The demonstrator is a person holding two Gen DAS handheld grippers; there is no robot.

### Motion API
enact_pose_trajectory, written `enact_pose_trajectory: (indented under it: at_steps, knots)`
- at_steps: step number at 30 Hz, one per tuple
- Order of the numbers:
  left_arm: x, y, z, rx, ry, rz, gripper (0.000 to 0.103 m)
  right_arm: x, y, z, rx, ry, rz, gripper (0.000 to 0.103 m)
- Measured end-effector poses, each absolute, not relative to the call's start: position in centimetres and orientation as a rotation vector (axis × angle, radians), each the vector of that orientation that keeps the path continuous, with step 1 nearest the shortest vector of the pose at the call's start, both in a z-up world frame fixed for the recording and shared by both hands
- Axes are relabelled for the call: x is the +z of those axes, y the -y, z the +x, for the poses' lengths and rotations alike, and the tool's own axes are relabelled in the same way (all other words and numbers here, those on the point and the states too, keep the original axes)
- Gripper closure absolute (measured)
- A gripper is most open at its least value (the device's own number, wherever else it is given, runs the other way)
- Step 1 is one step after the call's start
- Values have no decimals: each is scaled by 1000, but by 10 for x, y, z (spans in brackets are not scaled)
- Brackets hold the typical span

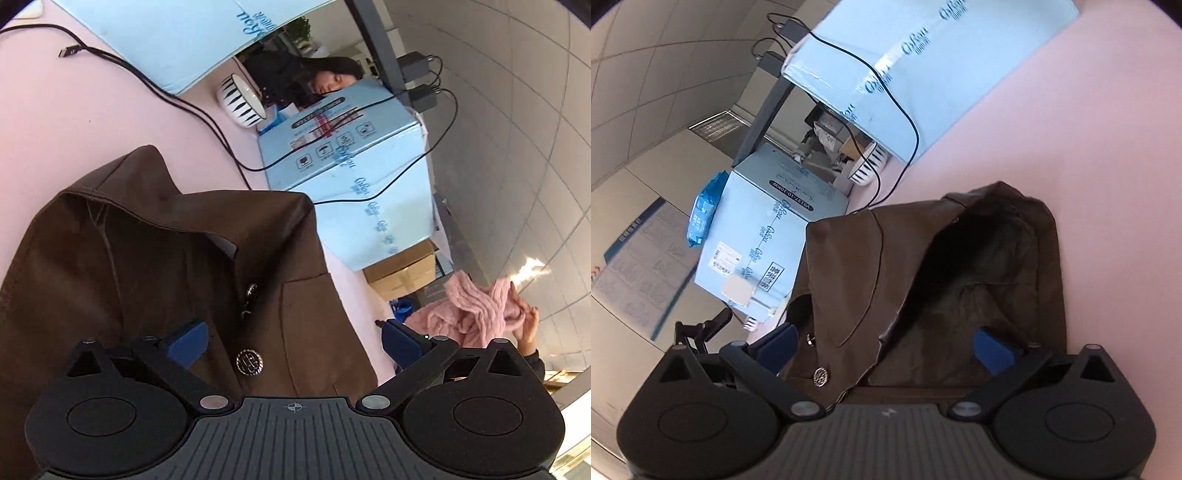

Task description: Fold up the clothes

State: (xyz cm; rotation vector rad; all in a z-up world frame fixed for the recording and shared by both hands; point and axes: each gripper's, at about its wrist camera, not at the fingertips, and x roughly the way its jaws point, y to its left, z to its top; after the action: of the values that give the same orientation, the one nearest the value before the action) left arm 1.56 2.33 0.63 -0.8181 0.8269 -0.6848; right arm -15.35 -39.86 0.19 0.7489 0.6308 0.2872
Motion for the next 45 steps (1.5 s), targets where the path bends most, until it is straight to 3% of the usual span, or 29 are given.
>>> enact_pose_trajectory:
  at_steps: [4,16,27,29,31,34,38,39,41,42,45]
  knots:
    - [4,-9,30,-666,-859,-792,2,3,385,-153,356,-523,756,0]
    - [6,22,67,-498,-816,-620,0,-8,352,-135,368,-569,708,0]
    - [4,45,81,-501,-793,-677,2,-10,354,-142,391,-510,862,0]
    - [5,54,82,-520,-799,-632,20,-12,346,-145,429,-496,856,0]
    - [3,58,85,-528,-818,-635,66,-17,345,-146,423,-447,903,0]
    - [-4,56,88,-552,-833,-697,81,-21,347,-145,420,-399,991,0]
    - [-1,56,83,-584,-813,-646,84,-23,343,-134,509,-432,1015,1]
    - [1,56,81,-582,-811,-627,85,-23,342,-133,503,-439,1011,8]
    - [8,56,78,-578,-801,-573,85,-26,341,-127,465,-511,1020,53]
    - [13,56,76,-575,-794,-541,85,-30,341,-123,453,-554,1023,95]
    - [24,50,71,-584,-785,-472,85,-34,341,-117,459,-616,1022,97]
